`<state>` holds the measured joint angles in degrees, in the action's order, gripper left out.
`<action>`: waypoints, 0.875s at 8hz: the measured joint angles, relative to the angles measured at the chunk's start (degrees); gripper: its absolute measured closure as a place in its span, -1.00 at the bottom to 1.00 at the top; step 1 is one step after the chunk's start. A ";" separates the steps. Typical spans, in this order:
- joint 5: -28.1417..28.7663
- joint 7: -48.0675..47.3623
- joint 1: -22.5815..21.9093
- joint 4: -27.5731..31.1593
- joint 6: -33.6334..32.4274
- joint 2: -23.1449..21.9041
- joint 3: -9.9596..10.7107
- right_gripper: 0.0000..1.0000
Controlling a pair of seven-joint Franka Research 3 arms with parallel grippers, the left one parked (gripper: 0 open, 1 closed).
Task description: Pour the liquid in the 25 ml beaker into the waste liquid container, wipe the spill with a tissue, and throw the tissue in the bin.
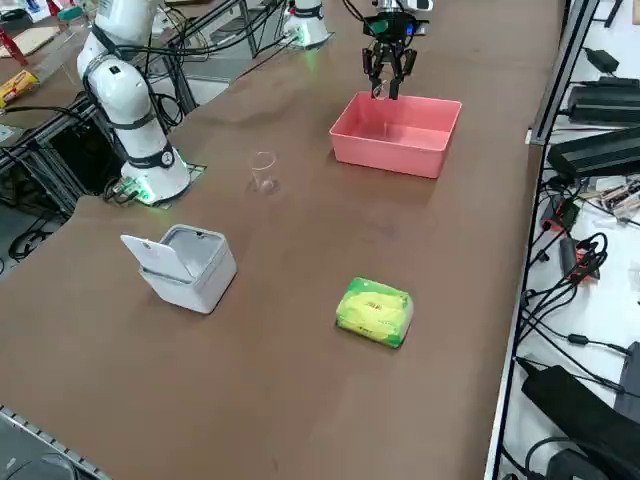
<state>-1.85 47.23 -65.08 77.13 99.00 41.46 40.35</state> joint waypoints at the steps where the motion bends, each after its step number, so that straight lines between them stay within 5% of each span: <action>1: -0.87 -0.01 -0.30 -0.06 -0.40 0.33 0.00 0.06; 7: -3.63 -0.11 -1.16 -0.11 -0.95 1.57 0.01 0.06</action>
<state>-5.48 47.12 -66.23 77.02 98.05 43.03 40.35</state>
